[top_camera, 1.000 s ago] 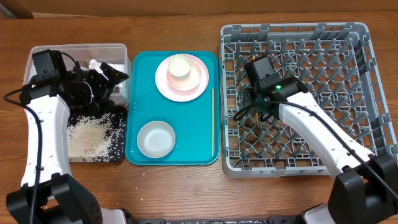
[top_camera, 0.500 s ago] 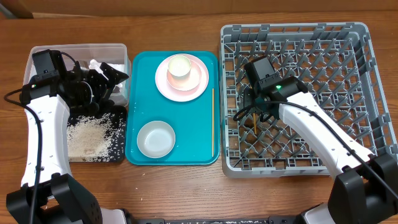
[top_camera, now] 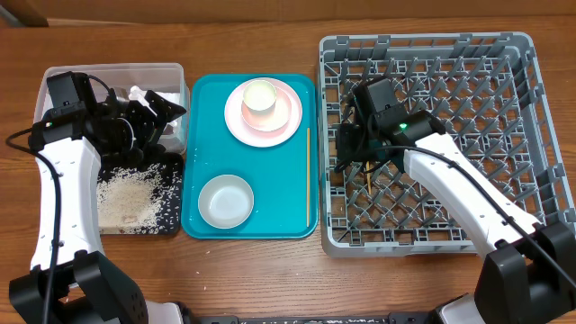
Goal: Sort waste into correct bins and load items into the dishwasher
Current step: 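Lower the chopstick upright into the rack and open the right gripper, then move the right gripper back to the second chopstick on the teal tray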
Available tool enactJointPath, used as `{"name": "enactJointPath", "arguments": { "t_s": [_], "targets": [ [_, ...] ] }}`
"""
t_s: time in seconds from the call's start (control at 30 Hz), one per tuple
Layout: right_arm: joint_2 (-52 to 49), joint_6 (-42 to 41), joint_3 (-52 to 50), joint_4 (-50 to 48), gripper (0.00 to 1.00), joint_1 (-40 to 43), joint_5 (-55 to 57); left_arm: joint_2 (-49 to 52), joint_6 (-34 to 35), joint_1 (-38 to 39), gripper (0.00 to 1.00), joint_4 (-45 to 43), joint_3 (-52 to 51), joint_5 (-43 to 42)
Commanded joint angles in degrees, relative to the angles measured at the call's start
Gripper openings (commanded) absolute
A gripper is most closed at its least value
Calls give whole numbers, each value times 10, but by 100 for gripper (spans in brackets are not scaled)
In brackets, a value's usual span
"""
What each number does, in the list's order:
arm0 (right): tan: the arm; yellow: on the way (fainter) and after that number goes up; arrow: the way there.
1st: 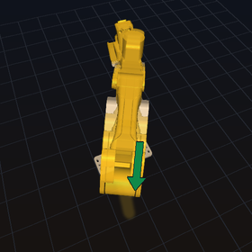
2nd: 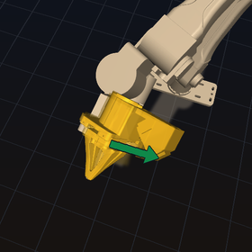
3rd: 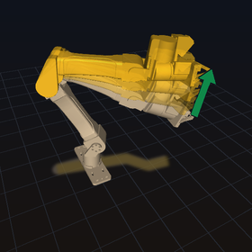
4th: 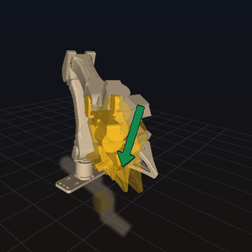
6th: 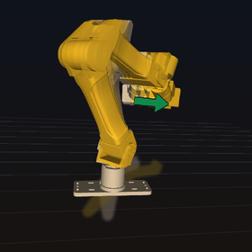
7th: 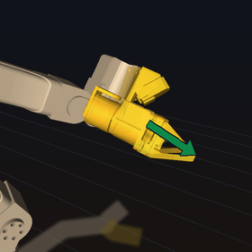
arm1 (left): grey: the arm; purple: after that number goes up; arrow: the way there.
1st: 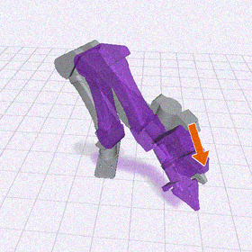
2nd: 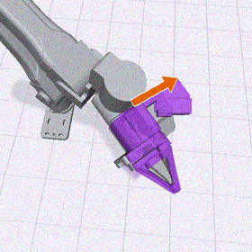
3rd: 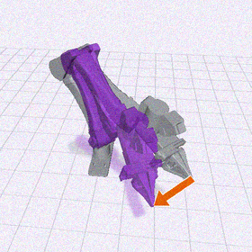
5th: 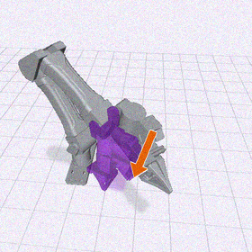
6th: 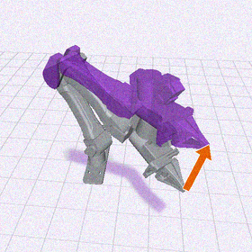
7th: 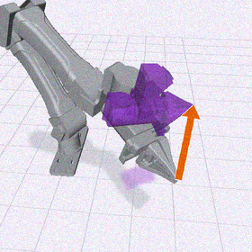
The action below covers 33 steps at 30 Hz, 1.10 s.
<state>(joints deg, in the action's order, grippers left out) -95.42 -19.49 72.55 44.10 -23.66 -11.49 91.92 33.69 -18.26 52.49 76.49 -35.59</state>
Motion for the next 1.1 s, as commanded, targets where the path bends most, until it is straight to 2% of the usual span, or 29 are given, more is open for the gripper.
{"name": "enactJointPath", "arguments": {
  "t_s": [0.0, 0.27, 0.47, 0.63, 0.67, 0.73, 0.77, 0.8, 0.83, 0.9, 0.97, 1.03, 1.07],
  "targets": [
    [-1, -12, -2, -19, 17, -3, -129, -5, -9, -1, 100, -1, 10, 3],
    [-1, -51, -2, -51, 13, -68, -118, -5, -9, -1, 100, -1, 10, 3],
    [-1, -137, -2, -83, 12, -184, 128, -5, -9, -1, 100, -1, 10, 3],
    [-9, -183, -2, -87, 16, -273, 343, -5, -9, -1, 100, -1, 10, 3],
    [-12, -183, -2, -92, 23, -284, 361, -5, -9, -1, 100, -1, 10, 3],
    [-18, -183, -2, -108, 50, -299, 363, -5, -9, -1, 100, -1, 10, 3],
    [-21, -183, -2, -113, 69, -304, 356, -5, -9, -1, 100, -1, 10, 3],
    [-21, -183, -2, -117, 83, -306, 347, -5, -9, -1, 100, -1, 10, 3],
    [-21, -183, -2, -122, 88, -307, 339, -5, -9, -1, 100, -1, 10, 3],
    [-21, -183, -2, -126, 86, -307, 332, -5, -9, -1, 100, -1, 10, 3],
    [-21, -183, -2, -127, 70, -305, 333, -5, -9, -1, 100, -1, 10, 3],
    [-21, -183, -2, -125, 47, -302, 333, -5, -9, -1, 100, -1, 10, 3],
    [-22, -183, -2, -123, 43, -299, 334, -5, -9, -1, 100, -1, 10, 3]
  ]
}}
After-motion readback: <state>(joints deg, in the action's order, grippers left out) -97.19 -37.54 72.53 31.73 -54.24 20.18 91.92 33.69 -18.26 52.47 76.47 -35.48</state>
